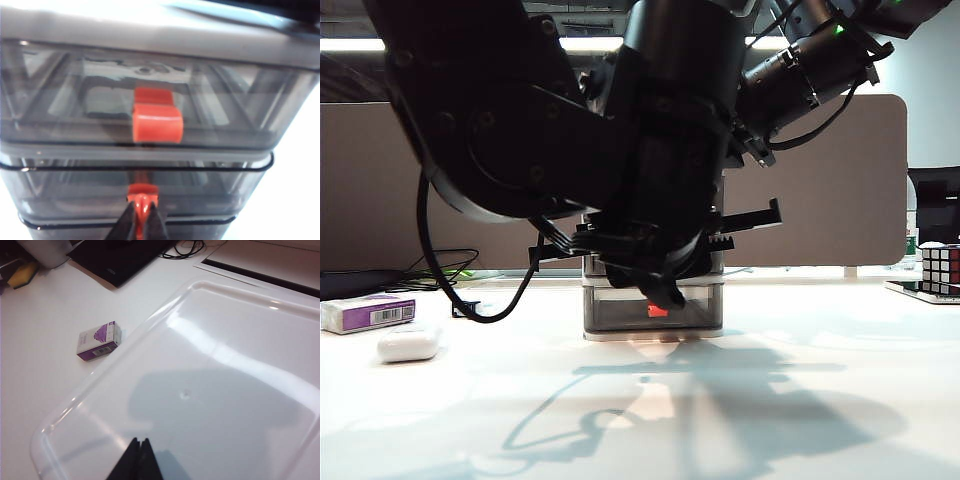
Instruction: Open the second layer of the drawer on the table, pick up the earphone case on the table and put it in, and finally close the drawer.
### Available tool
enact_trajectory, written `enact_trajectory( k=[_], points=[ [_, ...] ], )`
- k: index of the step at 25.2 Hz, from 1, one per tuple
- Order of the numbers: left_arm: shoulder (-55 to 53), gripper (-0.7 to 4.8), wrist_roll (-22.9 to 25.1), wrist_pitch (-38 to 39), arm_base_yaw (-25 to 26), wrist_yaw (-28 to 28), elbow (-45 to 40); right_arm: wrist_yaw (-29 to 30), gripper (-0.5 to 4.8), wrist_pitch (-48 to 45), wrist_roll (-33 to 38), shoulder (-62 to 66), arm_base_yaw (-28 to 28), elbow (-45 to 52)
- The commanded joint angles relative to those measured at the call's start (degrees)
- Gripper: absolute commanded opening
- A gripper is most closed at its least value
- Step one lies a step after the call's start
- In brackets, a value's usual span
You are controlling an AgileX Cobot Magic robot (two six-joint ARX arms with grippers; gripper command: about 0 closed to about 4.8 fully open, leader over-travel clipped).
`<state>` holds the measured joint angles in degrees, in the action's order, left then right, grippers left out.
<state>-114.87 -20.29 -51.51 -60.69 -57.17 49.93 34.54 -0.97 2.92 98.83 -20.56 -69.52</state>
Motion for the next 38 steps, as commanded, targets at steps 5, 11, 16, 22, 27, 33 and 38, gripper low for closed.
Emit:
enact_trajectory(
  k=[5, 11, 16, 22, 27, 33, 38],
  points=[
    [0.2, -0.06, 0.4, 2.1, -3.2, -2.0, 0.3, -0.1, -0.05, 0.7, -0.2, 0.1, -0.1, 0.1],
    [0.7, -0.06, 0.4, 3.4, -6.3, -2.0, 0.3, 0.3, -0.05, 1.6, -0.2, 1.7, -0.1, 0.1],
    [0.7, -0.06, 0.4, 4.5, -7.3, -2.0, 0.3, 0.3, -0.05, 1.1, -0.2, 1.7, -0.1, 0.1],
    [0.7, -0.06, 0.2, 5.3, -9.3, -1.9, 0.3, 0.5, -0.05, 1.1, -0.2, 1.7, -0.1, 0.1],
    [1.0, -0.06, 0.2, 5.6, -10.6, -1.9, 0.3, 0.5, -0.05, 1.1, -0.2, 1.7, -0.3, 0.1],
    [2.0, -0.06, 0.2, 5.6, -12.2, -1.1, 0.3, 0.5, -0.05, 1.1, -0.2, 1.7, -0.4, 0.1],
    [2.4, -0.06, 0.2, 5.6, -13.8, -0.3, 0.3, 0.5, -0.05, 1.2, -0.2, 1.7, -0.4, 0.1]
  ],
)
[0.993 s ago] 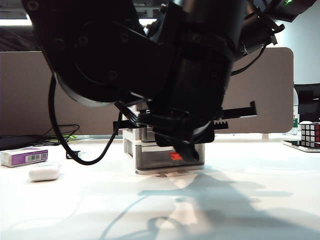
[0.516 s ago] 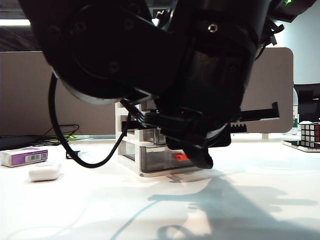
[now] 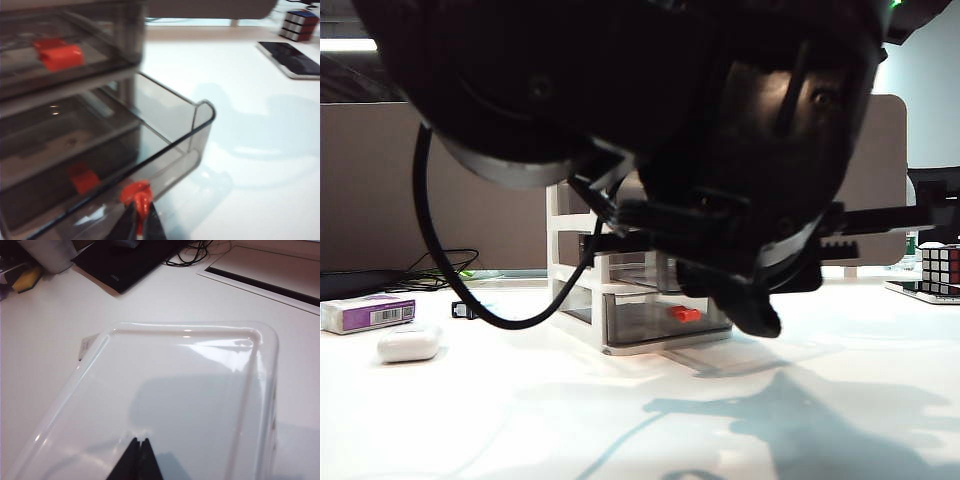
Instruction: Open the second layer of the drawer on the table, pick up the earphone case on the table and put it in, and finally close the drawer.
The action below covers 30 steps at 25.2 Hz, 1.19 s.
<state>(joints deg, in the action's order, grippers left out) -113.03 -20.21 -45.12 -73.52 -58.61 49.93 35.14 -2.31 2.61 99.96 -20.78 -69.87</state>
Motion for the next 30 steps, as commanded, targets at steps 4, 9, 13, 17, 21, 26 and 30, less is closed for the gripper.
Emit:
enact_trajectory(
  k=[4, 9, 13, 17, 21, 26, 30],
  points=[
    [0.7, -0.06, 0.0, -0.9, -2.2, 1.5, 0.4, 0.0, -0.05, 2.5, 0.1, 0.6, -0.3, 0.4],
    [0.7, -0.06, 0.1, -1.5, -3.8, 2.1, 0.4, -0.1, -0.05, 2.5, 0.1, 0.6, -0.3, 0.4],
    [0.8, -0.06, 0.1, -1.8, -4.7, 2.3, 0.5, -0.1, -0.05, 2.5, 0.1, 0.6, -0.3, 0.4],
    [0.9, -0.06, 0.1, -1.7, -4.9, 2.3, 0.5, -0.1, -0.05, 2.5, 0.1, 0.6, -0.3, 0.4],
    [1.9, 2.09, 0.3, 0.7, -5.1, 2.3, 0.5, -0.1, -0.05, 2.6, 0.1, 0.6, -0.3, 0.4],
    [8.7, 2.44, 1.8, 15.4, -8.2, -0.1, 0.5, -0.1, -0.05, 2.7, 0.1, 0.6, -0.3, 0.4],
    [15.9, 2.42, 0.5, 28.0, -10.4, -3.3, 0.1, -0.1, -0.05, 2.8, 0.1, 0.6, -0.3, 0.4]
  ],
)
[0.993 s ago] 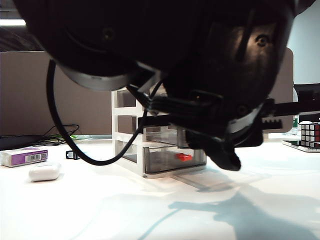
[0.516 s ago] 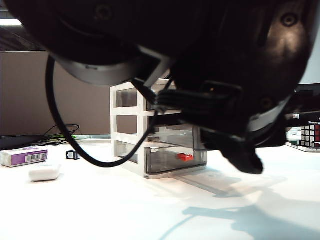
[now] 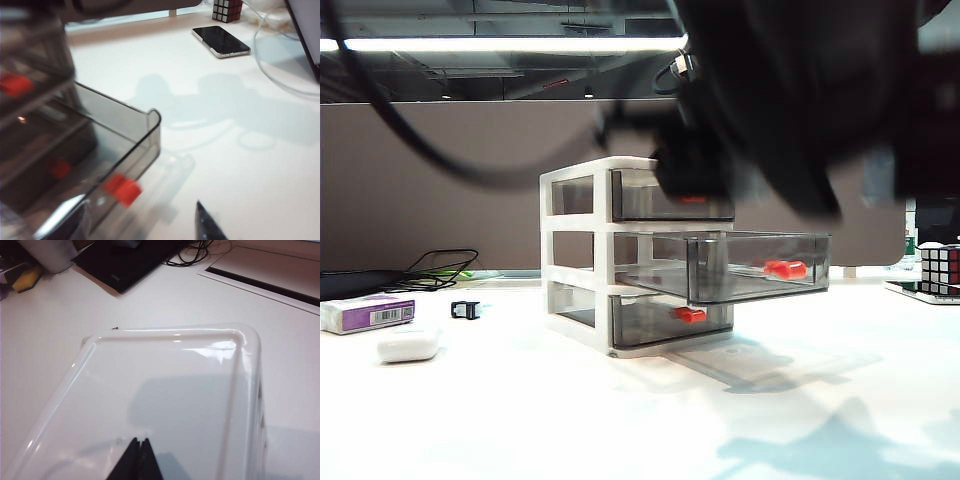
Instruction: Open the second layer of the drawer on the table, pick up the earphone case on the table and put it in, and finally close the drawer.
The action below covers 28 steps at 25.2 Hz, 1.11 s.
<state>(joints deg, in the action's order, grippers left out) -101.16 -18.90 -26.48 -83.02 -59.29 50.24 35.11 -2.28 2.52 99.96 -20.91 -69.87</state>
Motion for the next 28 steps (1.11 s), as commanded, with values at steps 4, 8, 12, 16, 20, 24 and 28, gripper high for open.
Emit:
enact_trajectory(
  k=[4, 8, 12, 16, 20, 24, 28],
  points=[
    [11.6, 2.41, -5.3, 20.5, -1.0, -4.2, -3.0, 0.0, -0.05, 3.6, -0.2, 0.6, -0.2, 0.4],
    [25.6, 2.04, -6.6, 38.7, 0.9, -4.3, -8.8, 0.1, -0.05, 4.2, -0.2, 0.6, -0.2, 0.4],
    [34.5, 2.05, -6.6, 50.7, 6.5, 1.4, -10.1, 0.9, -0.05, 4.2, -0.2, 0.6, -0.2, 0.4],
    [42.6, 2.06, -1.3, 56.2, 16.5, 10.0, -10.1, 1.0, -0.05, 4.2, -0.2, 0.6, -0.2, 0.4],
    [47.7, 2.05, 12.2, 55.1, 31.6, 31.1, -10.1, 1.0, -0.05, 4.2, -0.2, 0.6, -0.2, 0.4],
    [47.2, 2.05, 22.3, 55.1, 46.7, 51.5, -10.1, 1.3, -0.05, 4.2, -0.2, 0.6, -0.2, 0.4],
    [45.1, 2.29, 32.9, 54.7, 58.6, 66.4, -10.1, 2.2, -0.05, 4.2, -0.2, 0.6, -0.2, 0.4]
  ],
)
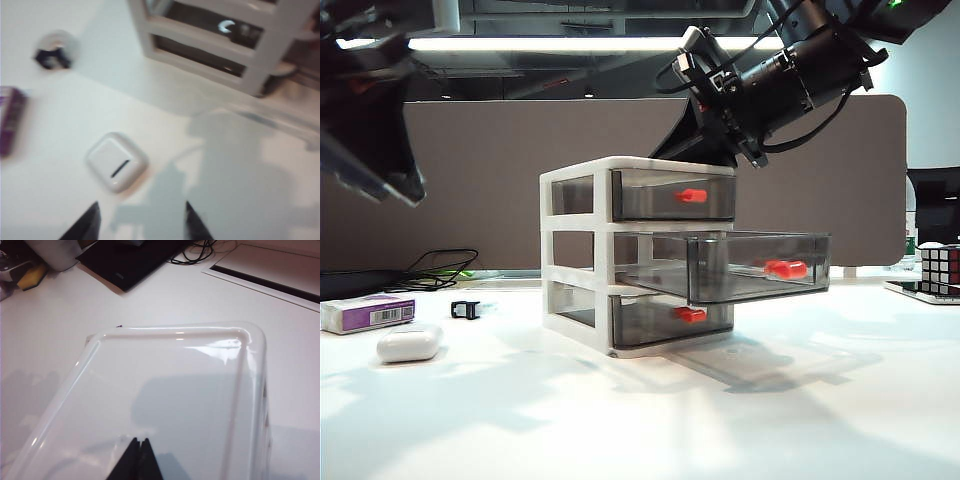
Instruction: Open the second layer of the drawer on the table, pick up the earphone case on the table and put it in, and finally close the drawer.
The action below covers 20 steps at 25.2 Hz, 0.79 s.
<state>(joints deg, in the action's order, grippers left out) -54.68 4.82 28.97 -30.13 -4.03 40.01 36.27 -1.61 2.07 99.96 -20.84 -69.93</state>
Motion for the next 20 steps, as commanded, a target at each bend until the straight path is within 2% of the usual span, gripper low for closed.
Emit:
enact_trajectory(
  k=[1, 4, 6, 8, 11, 13, 15, 20],
  points=[
    [-2.0, 2.54, 11.7, -0.7, 7.8, 13.7, 0.1, 1.2, -0.05, 3.5, 0.3, 0.6, -0.2, 0.5],
    [-5.2, 3.14, 20.3, -1.4, 13.3, 19.9, 0.1, 1.4, -0.05, 3.6, 0.3, 0.6, -0.2, 0.5],
    [-8.1, 3.25, 25.9, -2.1, 13.7, 19.8, 0.2, 1.4, -0.05, 3.5, 0.2, 0.6, -0.2, 0.5],
    [-12.0, 3.89, 34.0, -2.1, 13.7, 19.4, 0.2, 1.4, -0.05, 3.8, 0.2, 0.6, -0.2, 0.5],
    [-16.9, 4.07, 40.1, -2.9, 13.7, 17.2, 0.2, 1.5, -0.05, 4.6, 0.2, 0.6, -0.2, 0.5],
    [-21.2, 4.30, 43.5, -4.1, 13.7, 16.6, 0.2, 2.1, -0.05, 5.8, -0.7, 0.6, -0.2, 0.5],
    [-24.3, 4.71, 44.3, -6.8, 13.7, 14.1, 0.2, 2.5, -0.05, 6.7, -0.9, 0.6, -0.2, 0.5],
    [-25.7, 4.79, 44.7, -12.0, 14.0, 14.2, 0.2, 2.4, -0.05, 8.1, -2.3, 0.6, -0.2, 0.5]
  ],
)
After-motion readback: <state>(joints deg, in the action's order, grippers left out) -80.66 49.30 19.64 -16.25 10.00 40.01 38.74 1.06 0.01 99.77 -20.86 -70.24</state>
